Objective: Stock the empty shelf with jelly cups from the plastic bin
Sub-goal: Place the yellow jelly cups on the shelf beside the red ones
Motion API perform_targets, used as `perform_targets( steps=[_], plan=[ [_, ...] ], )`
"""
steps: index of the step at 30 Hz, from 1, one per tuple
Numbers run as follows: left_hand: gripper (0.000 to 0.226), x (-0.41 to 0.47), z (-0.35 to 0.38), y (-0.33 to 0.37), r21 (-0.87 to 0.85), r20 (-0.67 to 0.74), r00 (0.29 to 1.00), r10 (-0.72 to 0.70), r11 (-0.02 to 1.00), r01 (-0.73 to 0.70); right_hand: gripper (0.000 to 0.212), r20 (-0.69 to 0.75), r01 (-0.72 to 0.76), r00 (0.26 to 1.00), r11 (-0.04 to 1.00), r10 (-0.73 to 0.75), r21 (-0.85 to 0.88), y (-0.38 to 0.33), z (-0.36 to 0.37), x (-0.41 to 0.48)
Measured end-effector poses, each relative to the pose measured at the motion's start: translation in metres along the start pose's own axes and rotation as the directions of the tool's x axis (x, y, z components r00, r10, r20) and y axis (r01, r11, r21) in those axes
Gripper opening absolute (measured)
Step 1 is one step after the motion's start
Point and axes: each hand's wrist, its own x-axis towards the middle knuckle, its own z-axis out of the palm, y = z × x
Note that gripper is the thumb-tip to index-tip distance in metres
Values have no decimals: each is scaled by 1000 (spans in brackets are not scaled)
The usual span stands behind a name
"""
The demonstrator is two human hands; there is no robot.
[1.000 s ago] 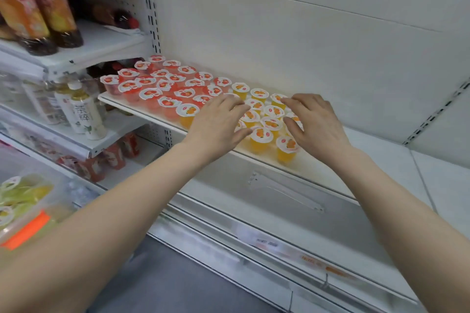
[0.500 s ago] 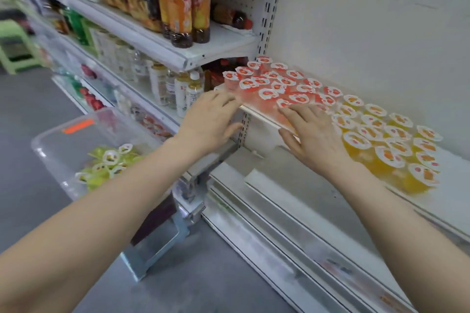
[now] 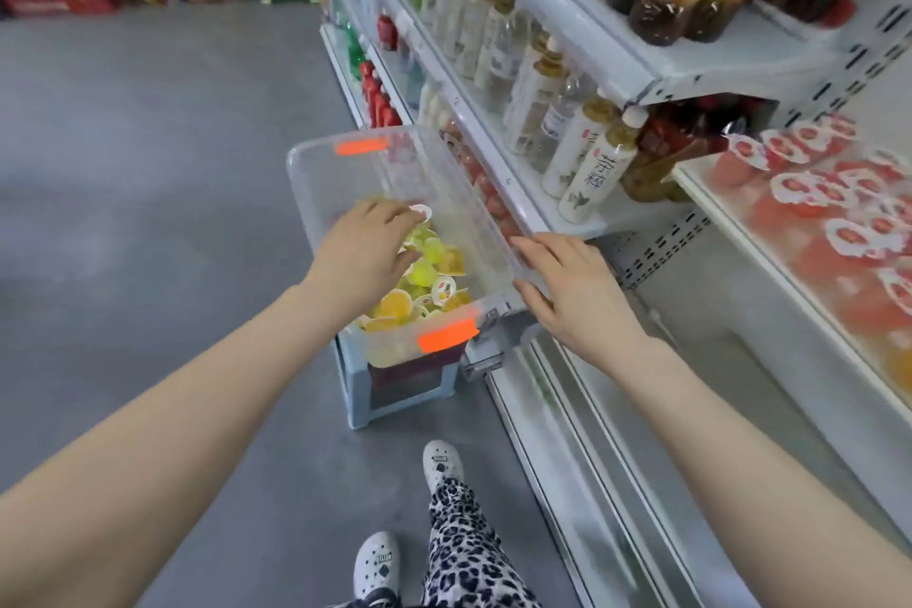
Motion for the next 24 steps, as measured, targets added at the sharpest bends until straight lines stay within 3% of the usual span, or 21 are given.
perform_targets(
  steps=[3, 6, 10, 15, 17, 19, 24],
  plan=[
    [45, -12, 22, -29, 15, 65, 992, -106, 994, 105, 46, 64, 70, 995, 994, -75, 85, -1, 39, 33],
    [45, -18, 48, -48, 21, 124, 975, -184, 983, 183, 55, 256, 115, 955, 983, -148, 141, 6, 78, 67],
    [41, -19, 80, -57, 24, 132, 961, -243, 970, 242, 60, 534, 180, 823, 981, -192, 76, 15, 129, 108],
    [34, -19, 104, -57, 76, 113, 950, -289, 956, 282, 44, 719, 388, 659, 919, -220, -74, 16, 177, 142],
    [35, -20, 103, -57, 76, 110, 949, -296, 954, 289, 36, 745, 450, 628, 886, -222, -115, 16, 191, 149],
    [37, -19, 101, -57, 87, 113, 947, -300, 953, 292, 25, 723, 511, 643, 845, -253, -159, 14, 202, 153],
    [37, -18, 100, -56, 88, 120, 951, -285, 957, 276, 37, 652, 535, 680, 835, -334, -130, 32, 241, 151]
  ],
)
